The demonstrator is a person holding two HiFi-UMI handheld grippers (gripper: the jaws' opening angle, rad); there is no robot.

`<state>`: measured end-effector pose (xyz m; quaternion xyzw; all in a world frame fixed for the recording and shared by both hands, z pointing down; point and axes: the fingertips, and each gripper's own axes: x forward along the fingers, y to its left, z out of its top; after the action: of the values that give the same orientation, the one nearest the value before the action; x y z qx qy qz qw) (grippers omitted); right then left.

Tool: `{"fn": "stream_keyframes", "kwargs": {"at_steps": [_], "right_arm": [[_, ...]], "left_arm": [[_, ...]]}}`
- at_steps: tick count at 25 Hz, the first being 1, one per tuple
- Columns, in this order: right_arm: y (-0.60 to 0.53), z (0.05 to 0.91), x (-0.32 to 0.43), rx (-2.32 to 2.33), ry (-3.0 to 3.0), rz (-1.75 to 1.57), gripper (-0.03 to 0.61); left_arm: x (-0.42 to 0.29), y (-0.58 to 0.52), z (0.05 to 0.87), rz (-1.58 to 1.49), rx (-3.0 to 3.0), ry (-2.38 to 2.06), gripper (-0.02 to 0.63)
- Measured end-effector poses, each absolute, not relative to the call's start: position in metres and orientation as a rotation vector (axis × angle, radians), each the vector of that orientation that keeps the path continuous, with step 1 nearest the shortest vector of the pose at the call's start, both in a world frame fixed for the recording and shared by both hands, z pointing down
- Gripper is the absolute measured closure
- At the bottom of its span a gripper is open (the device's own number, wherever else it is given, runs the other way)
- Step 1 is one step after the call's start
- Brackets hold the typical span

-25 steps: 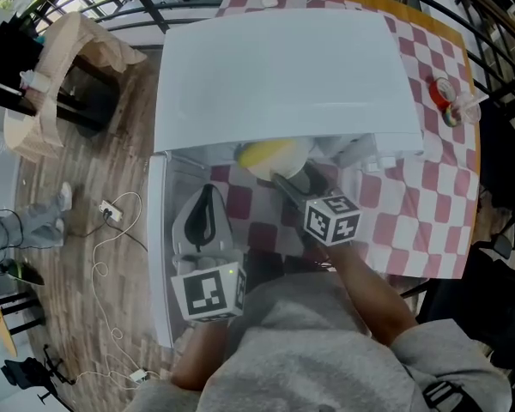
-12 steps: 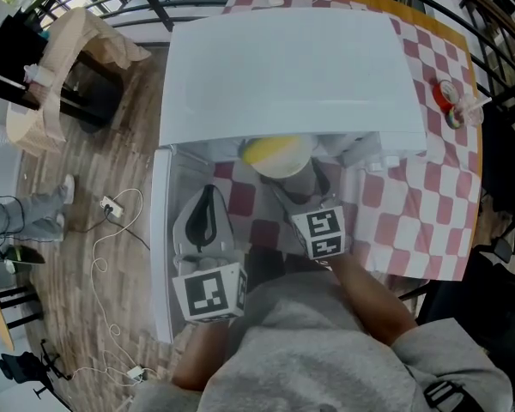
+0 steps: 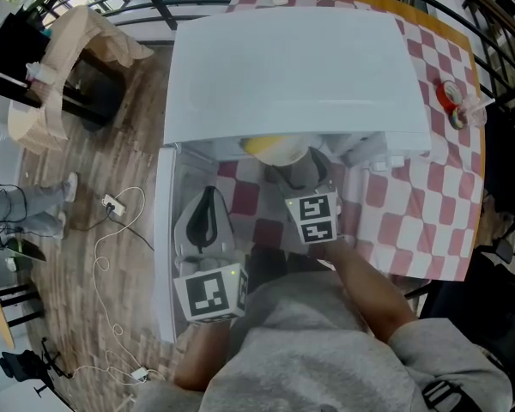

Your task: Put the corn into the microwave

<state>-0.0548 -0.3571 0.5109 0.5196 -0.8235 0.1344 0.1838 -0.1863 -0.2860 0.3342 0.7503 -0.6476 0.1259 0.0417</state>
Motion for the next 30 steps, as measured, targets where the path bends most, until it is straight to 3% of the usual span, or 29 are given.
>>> {"fn": "stream_keyframes", "kwargs": {"at_steps": [7,11,17,20,22,30], "right_arm": [[-0.381,0.514,-0.057,1.493,-2.274,0.385,0.231],[-0.385,0.511,-0.057,1.516,-2.259,0.372,0.309],[-0.394,0.51,-0.059,1.516,-2.266,0.432,0.337],[-0.399,0.509,-0.058,1.511,-2.291,0.479,0.424],[-0.397,0.505,-0.057,1.512,-2.32,0.491,0.579],[-0.349,0.447,-0.051,1.278,-2.608,0.414,0.581]], "left_arm": [[-0.192,-0.287,0.336,0.385,2.283,-1.986,0.603],[-0.193,-0.289,0.338,0.387,2.283,-1.978,0.603],[-0.191,-0.293,0.338,0.388,2.291,-1.971,0.603],[-0.19,-0.294,0.336,0.388,2.298,-1.97,0.603],[-0.189,-0.293,0.335,0.389,2.302,-1.969,0.603],[-0.171,-0.281,0.334,0.382,2.327,-1.954,0.603]]}}
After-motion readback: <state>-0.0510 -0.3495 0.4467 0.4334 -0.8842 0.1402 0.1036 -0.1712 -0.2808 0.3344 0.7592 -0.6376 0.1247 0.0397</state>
